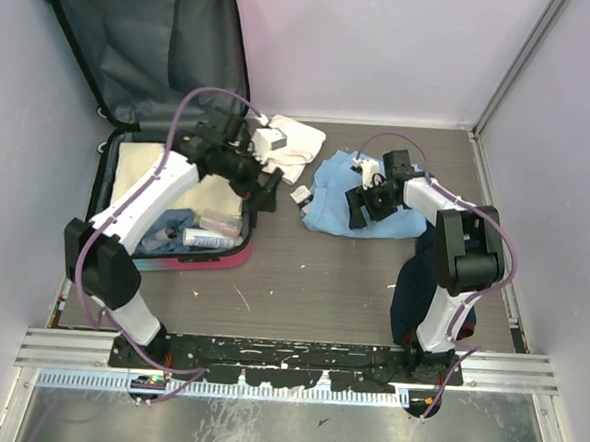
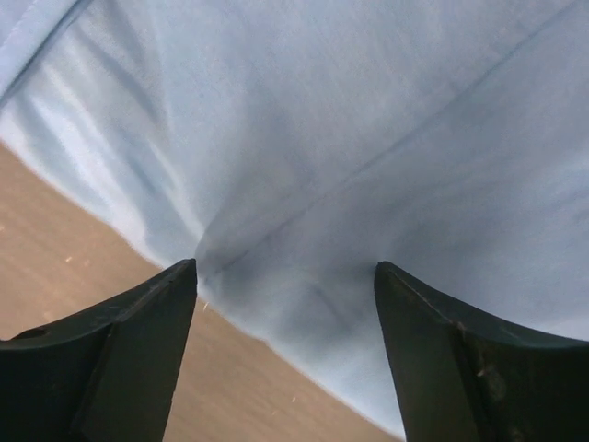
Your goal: Pack the luggage
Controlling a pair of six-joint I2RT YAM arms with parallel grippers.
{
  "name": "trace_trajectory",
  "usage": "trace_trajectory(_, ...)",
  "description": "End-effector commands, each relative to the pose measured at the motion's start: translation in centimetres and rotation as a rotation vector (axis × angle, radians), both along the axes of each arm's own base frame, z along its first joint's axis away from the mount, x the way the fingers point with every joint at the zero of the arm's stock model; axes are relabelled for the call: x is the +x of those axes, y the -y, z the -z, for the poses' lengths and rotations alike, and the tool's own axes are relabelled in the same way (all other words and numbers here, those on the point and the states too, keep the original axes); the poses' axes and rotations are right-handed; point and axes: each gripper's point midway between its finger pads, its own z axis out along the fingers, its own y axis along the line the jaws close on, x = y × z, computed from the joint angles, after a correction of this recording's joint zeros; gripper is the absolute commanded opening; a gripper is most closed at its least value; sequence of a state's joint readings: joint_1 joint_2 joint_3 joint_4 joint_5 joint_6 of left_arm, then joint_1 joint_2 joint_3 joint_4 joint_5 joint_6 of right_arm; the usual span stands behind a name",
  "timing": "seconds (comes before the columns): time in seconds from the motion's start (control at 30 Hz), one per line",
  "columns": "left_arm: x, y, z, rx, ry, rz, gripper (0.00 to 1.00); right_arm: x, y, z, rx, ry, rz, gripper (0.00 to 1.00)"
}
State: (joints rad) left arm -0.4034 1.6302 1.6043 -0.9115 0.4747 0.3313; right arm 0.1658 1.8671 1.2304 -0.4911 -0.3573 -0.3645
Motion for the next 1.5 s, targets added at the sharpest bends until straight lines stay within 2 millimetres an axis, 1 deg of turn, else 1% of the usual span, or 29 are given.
trace_trajectory(0.0, 1.0, 7.2, -0.2, -0.228, -0.164, -0.169, 0.99, 0.8, 0.0, -7.4, 0.124, 0.096, 0.036, 0.84)
trace_trajectory(0.03, 1.1, 8.4, 0.4, -0.226, -0.188, -0.195, 0.98, 1.4, 0.5, -8.5, 0.138, 0.115, 0.063, 0.86)
trace_trajectory(0.1, 2.4, 9.9, 1.5, -0.217, -0.194, -0.278, 0.98, 2.3, 2.2, -9.9, 0.152, 0.131, 0.142, 0.88)
trace_trajectory(0.17, 4.3, 11.0, 2.5, -0.221, -0.187, -0.396, 0.98, 3.2, 4.6, -10.1, 0.145, 0.126, 0.242, 0.91)
trace_trajectory(0.3, 8.1, 12.1, 5.2, -0.215, -0.187, -0.574, 0.98, 4.7, 9.3, -9.0, 0.132, 0.083, 0.4, 0.98)
trace_trajectory(0.4, 9.7, 13.1, 7.3, -0.18, -0.181, -0.595, 0.98, 6.0, 11.9, -8.2, 0.113, 0.069, 0.481, 1.0)
trace_trajectory(0.43, 10.3, 13.6, 7.6, -0.186, -0.17, -0.586, 0.98, 6.4, 12.5, -7.5, 0.106, 0.056, 0.493, 1.0)
trace_trajectory(0.47, 10.8, 13.8, 8.4, -0.181, -0.161, -0.588, 0.98, 7.0, 12.8, -7.3, 0.103, 0.058, 0.496, 1.0)
trace_trajectory(0.57, 11.9, 14.2, 9.7, -0.183, -0.133, -0.587, 0.98, 8.5, 13.1, -6.3, 0.1, 0.057, 0.504, 1.0)
trace_trajectory(0.67, 12.3, 14.7, 11.0, -0.181, -0.139, -0.571, 0.98, 9.8, 14.3, -4.6, 0.05, 0.042, 0.543, 0.99)
trace_trajectory(0.73, 12.4, 14.9, 11.7, -0.177, -0.142, -0.564, 0.98, 10.1, 15.3, -3.3, 0.0, 0.028, 0.566, 0.99)
trace_trajectory(0.77, 12.5, 14.8, 12.1, -0.172, -0.14, -0.569, 0.98, 10.0, 15.4, -2.6, -0.009, 0.013, 0.564, 0.99)
trace_trajectory(0.83, 12.6, 14.7, 13.1, -0.159, -0.14, -0.578, 0.98, 9.5, 14.7, -1.5, -0.018, -0.024, 0.53, 0.98)
trace_trajectory(0.93, 12.9, 15.0, 14.2, -0.161, -0.157, -0.586, 0.98, 8.3, 12.4, -0.4, -0.011, -0.075, 0.456, 0.94)
trace_trajectory(1.0, 12.9, 15.9, 14.5, -0.187, -0.187, -0.58, 0.98, 7.4, 10.6, -0.1, 0.026, -0.106, 0.417, 0.9)
trace_trajectory(1.07, 12.6, 17.1, 15.0, -0.203, -0.213, -0.548, 0.98, 6.5, 9.3, 0.4, 0.048, -0.145, 0.393, 0.85)
trace_trajectory(1.2, 11.5, 19.4, 17.1, -0.215, -0.26, -0.482, 0.99, 5.2, 8.3, 1.2, 0.09, -0.203, 0.405, 0.76)
trace_trajectory(1.23, 11.2, 19.8, 17.5, -0.221, -0.277, -0.47, 0.98, 5.0, 8.1, 1.3, 0.1, -0.213, 0.408, 0.74)
trace_trajectory(1.3, 10.6, 20.6, 18.5, -0.227, -0.307, -0.446, 0.89, 4.8, 7.6, 1.4, 0.122, -0.228, 0.414, 0.68)
trace_trajectory(1.4, 9.8, 21.4, 19.0, -0.225, -0.325, -0.402, 0.65, 4.6, 6.9, 1.2, 0.158, -0.239, 0.413, 0.59)
trace_trajectory(1.47, 9.7, 21.7, 18.5, -0.229, -0.317, -0.371, 0.46, 4.4, 6.6, 0.6, 0.18, -0.234, 0.411, 0.51)
